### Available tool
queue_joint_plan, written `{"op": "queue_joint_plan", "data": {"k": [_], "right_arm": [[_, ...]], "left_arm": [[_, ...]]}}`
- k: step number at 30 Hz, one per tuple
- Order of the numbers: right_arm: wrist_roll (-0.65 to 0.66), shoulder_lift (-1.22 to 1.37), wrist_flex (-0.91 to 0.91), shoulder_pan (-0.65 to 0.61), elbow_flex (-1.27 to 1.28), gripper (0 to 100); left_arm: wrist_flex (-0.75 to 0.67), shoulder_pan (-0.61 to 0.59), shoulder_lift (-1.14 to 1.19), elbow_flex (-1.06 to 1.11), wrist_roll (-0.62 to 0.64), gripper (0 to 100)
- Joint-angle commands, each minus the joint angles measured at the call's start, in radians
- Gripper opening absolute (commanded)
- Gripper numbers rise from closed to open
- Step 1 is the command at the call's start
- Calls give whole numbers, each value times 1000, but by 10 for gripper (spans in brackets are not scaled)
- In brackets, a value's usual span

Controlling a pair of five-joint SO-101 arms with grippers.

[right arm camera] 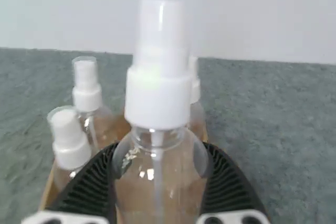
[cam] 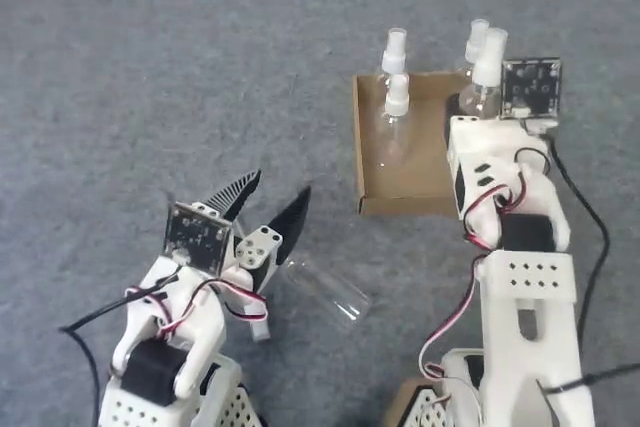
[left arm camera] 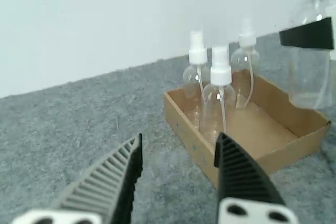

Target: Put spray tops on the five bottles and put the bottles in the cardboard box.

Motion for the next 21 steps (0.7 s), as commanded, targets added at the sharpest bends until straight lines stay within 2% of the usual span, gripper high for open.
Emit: {"op": "queue_joint_plan", "data": {"k": [1, 7, 16, 21], "right_arm": [[-11, 64, -197, 5, 35, 6], [-5, 242, -418, 8, 54, 7], [-14, 311, -475, 10, 66, 7], [-14, 349, -725, 12, 163, 6]], "left_arm": [[-40, -5, -18, -4, -6, 209], [-37, -5, -18, -4, -6, 209], [-38, -5, -18, -4, -6, 209], [-37, -5, -21, -4, -6, 209]]}}
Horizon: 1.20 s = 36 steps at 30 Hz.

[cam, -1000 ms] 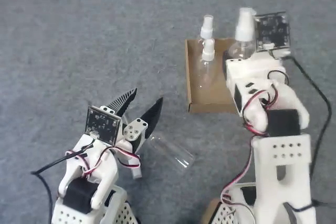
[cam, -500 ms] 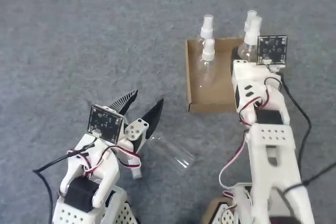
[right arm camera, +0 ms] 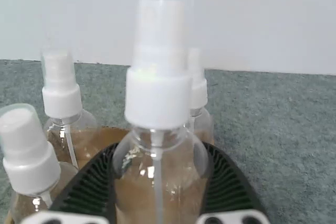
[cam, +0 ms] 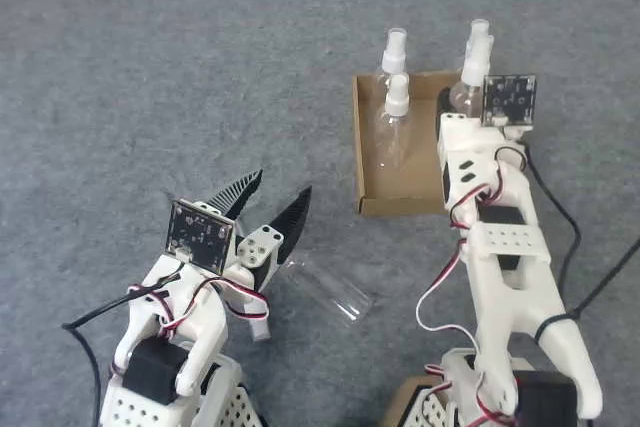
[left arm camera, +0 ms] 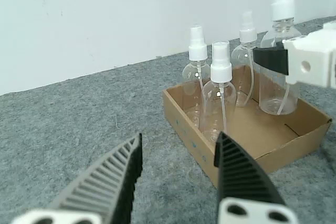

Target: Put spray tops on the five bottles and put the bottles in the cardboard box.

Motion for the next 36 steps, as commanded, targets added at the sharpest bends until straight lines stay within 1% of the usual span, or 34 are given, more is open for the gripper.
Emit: {"op": "queue_joint_plan", "data": {"k": [1, 5, 10, 18, 25, 36], "right_arm": [[-12, 21, -179, 13, 29, 6], [-12, 96, -257, 13, 37, 6], [-12, 213, -426, 13, 35, 6], [-9, 401, -641, 13, 21, 6], [-9, 492, -621, 41, -64, 6], [-6, 506, -628, 45, -75, 9]], "left_arm": [[-26, -5, -14, -7, -6, 209], [-28, -5, -14, -7, -6, 209], [-29, -5, -14, -7, -6, 209], [-28, -5, -15, -7, -6, 209], [-26, -5, -15, -7, -6, 209], [-25, -5, -17, -7, -6, 209]]}}
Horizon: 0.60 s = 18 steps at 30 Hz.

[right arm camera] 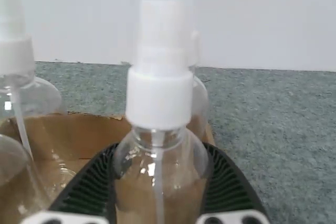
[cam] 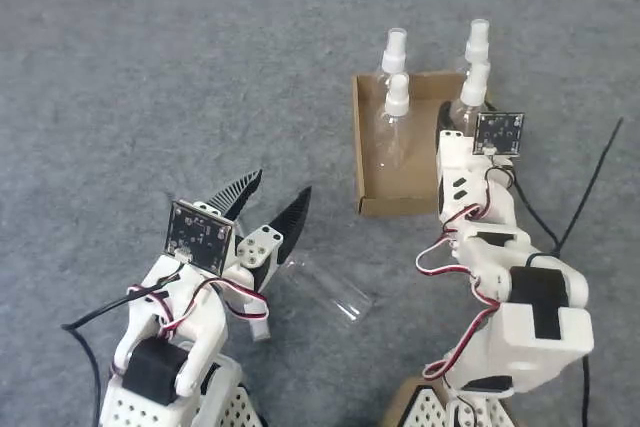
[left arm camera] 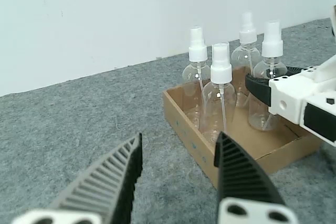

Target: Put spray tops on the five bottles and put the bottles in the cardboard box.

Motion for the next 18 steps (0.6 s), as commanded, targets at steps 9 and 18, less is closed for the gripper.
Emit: {"op": "queue_joint_plan", "data": {"k": [9, 18], "right_arm": [[-11, -2, -19, 18, -101, 9], [-11, 7, -19, 16, -124, 8]], "left_arm": [[-25, -5, -12, -7, -5, 209], [-25, -5, -12, -7, -5, 209]]}}
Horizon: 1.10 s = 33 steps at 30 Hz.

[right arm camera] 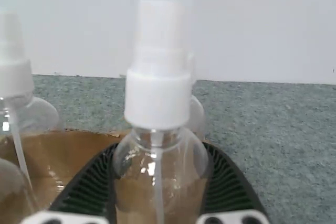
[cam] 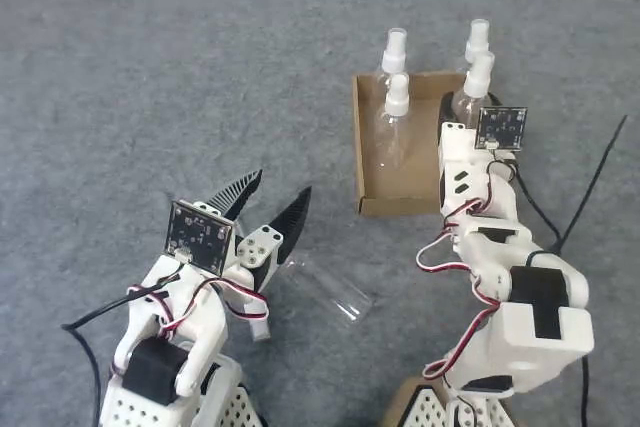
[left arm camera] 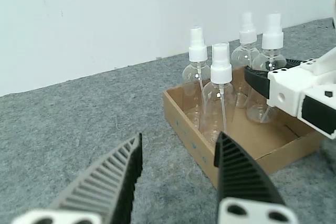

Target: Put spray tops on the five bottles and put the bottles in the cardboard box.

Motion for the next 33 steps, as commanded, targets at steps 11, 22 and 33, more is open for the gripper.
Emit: {"op": "queue_joint_plan", "data": {"k": [11, 22, 33], "right_arm": [[-9, 88, -21, 15, -126, 10], [-3, 93, -19, 8, -121, 11], [-3, 91, -19, 8, -121, 42]], "left_arm": [[-25, -6, -12, -7, -5, 209], [-25, -6, -12, -8, -5, 209], [-25, -6, -12, -12, -34, 209]]}}
